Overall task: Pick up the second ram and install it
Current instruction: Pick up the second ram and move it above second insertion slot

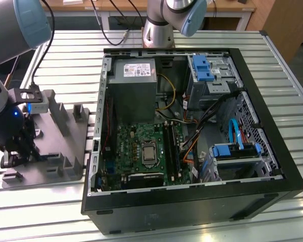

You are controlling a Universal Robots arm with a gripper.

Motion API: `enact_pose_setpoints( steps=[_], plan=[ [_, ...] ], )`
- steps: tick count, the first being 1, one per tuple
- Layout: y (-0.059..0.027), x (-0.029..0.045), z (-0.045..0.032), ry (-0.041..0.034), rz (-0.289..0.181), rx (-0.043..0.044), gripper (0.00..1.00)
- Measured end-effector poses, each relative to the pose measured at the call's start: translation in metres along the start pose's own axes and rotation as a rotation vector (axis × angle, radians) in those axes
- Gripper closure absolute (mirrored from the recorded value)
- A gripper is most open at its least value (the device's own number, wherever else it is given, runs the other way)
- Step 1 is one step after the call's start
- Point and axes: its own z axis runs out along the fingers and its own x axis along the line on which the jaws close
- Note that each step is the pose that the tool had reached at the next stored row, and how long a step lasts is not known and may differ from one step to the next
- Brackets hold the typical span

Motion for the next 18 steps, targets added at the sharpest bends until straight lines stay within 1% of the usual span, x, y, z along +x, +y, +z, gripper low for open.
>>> enact_pose_setpoints(
  steps=[1,18],
  plan=[
    [0.0,0.0,0.0,-0.0002,0.0,-0.0001,0.86],
    [0.0,0.0,-0.0001,-0.0038,0.0,0.0002,0.86]
  ],
)
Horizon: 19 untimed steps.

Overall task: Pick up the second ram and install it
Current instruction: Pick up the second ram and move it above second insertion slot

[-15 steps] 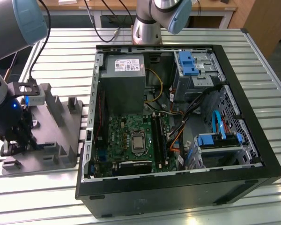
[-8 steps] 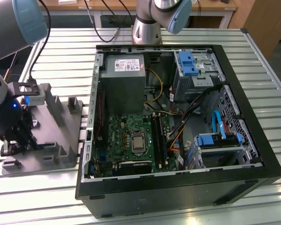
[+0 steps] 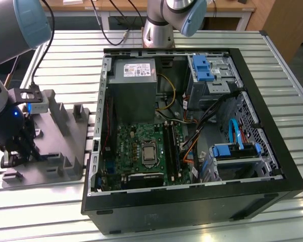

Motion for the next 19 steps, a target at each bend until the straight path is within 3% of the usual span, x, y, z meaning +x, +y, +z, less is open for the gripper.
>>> enact_pose_setpoints(
  steps=[12,19],
  plan=[
    [-0.0002,0.0002,-0.0119,0.0001,0.0,-0.0001,0.86],
    [-0.0003,0.0002,-0.0146,0.0001,0.0,-0.0001,0.86]
  ],
)
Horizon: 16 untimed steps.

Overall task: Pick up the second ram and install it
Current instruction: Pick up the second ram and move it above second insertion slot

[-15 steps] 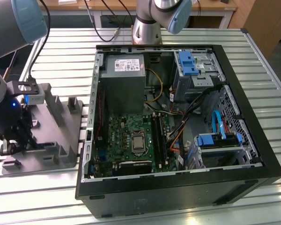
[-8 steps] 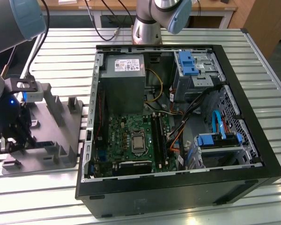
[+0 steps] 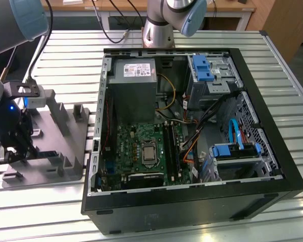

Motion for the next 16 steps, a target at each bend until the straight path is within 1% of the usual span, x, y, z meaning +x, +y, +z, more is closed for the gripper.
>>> enact_pose_setpoints(
  steps=[9,16],
  plan=[
    [-0.0001,0.0001,-0.0039,0.0,0.0,0.0,0.86],
    [-0.0002,0.0002,-0.0103,0.0,0.0,0.0,0.86]
  ],
)
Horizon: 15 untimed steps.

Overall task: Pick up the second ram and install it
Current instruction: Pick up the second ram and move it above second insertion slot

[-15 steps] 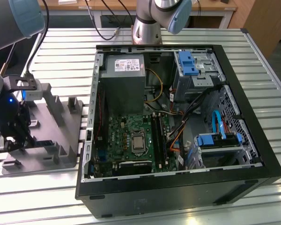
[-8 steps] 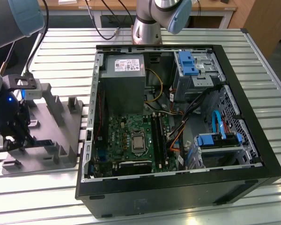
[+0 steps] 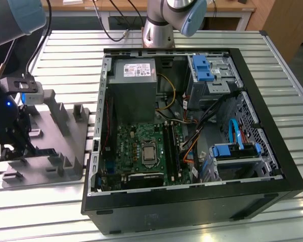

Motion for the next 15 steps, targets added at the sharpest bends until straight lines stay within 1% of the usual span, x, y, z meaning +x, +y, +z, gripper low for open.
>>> enact_pose_setpoints(
  steps=[15],
  plan=[
    [-0.0003,0.0002,-0.0134,0.0,0.0,0.0,0.86]
  ],
)
